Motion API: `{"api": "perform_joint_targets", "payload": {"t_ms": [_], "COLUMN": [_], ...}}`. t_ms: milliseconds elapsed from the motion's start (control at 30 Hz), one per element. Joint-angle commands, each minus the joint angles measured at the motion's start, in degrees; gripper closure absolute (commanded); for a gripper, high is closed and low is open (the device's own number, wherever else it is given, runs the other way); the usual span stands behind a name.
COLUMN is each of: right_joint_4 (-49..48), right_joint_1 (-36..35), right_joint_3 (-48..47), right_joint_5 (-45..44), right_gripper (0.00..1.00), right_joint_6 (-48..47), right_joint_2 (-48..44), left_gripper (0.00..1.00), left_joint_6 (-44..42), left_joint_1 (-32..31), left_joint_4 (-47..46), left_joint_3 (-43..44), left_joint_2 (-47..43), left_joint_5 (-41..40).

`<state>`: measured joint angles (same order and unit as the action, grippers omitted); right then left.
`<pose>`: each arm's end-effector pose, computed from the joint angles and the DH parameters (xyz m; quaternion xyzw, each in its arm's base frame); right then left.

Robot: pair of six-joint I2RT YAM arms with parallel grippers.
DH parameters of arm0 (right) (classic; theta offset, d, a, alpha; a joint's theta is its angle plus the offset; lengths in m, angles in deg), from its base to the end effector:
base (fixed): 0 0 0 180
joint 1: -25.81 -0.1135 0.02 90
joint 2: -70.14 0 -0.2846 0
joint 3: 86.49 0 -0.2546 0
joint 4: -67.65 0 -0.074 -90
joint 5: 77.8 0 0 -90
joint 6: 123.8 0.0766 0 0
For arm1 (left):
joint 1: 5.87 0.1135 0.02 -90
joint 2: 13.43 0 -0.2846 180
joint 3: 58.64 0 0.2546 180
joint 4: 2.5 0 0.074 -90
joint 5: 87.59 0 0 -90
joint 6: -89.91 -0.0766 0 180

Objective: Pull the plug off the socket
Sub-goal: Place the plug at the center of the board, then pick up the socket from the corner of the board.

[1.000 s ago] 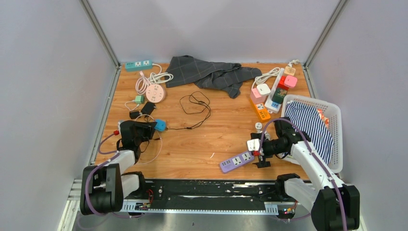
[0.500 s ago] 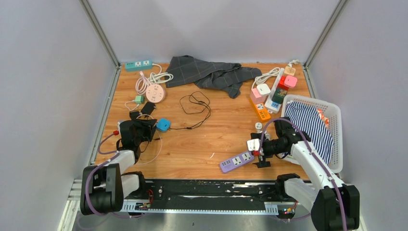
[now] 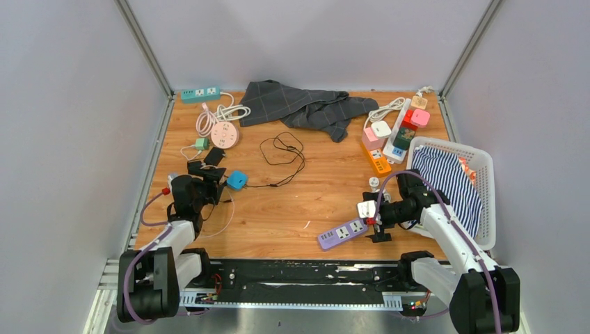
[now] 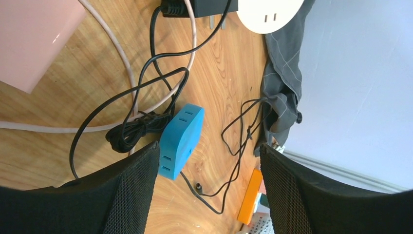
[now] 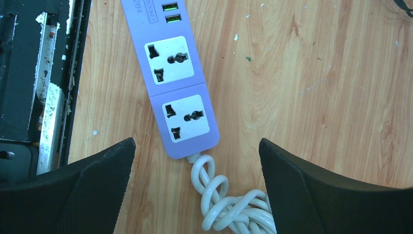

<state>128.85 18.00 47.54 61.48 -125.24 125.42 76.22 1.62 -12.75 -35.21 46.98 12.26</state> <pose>0.1412 0.0780 0.1894 -0.7282 0.5265 0.2037 0.3886 0.2162 0.0152 0.1406 -0.5330 0.6614 -0.3556 0.3898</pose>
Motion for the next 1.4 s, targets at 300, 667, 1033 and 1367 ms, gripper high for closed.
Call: {"api": "perform_joint_targets", "payload": {"t_ms": [300,667,1033,1367], "right_joint_4": [1.5,1.8,1.9,1.9], "right_joint_1": [0.9,1.0,1.5,1.5], "right_joint_3": [0.8,0.5,0.5,-0.1], "right_joint_5": [1.2,1.6,1.9,2.3], "right_gripper": [0.03,0.03,0.03,0.03], "right_joint_6": [-0.8,-0.4,-0.3,1.3], "right_joint_2": [-0.5,-0.8,-0.8,-0.2], "left_gripper": [0.00,0.00,0.00,0.00], "left_joint_6": [-19.0,-25.6,-28.2,-35.7], "left_joint_1": [0.6,-0.4,-10.7,-30.7], "left_joint_4": [-0.4,-0.5,-0.5,-0.5], "left_joint_3": [2.7,5.9,6.0,8.2], "left_joint_2": [-7.4,-8.6,-12.0,-13.5], "left_joint_5": [12.1,26.9,27.5,19.5]}}
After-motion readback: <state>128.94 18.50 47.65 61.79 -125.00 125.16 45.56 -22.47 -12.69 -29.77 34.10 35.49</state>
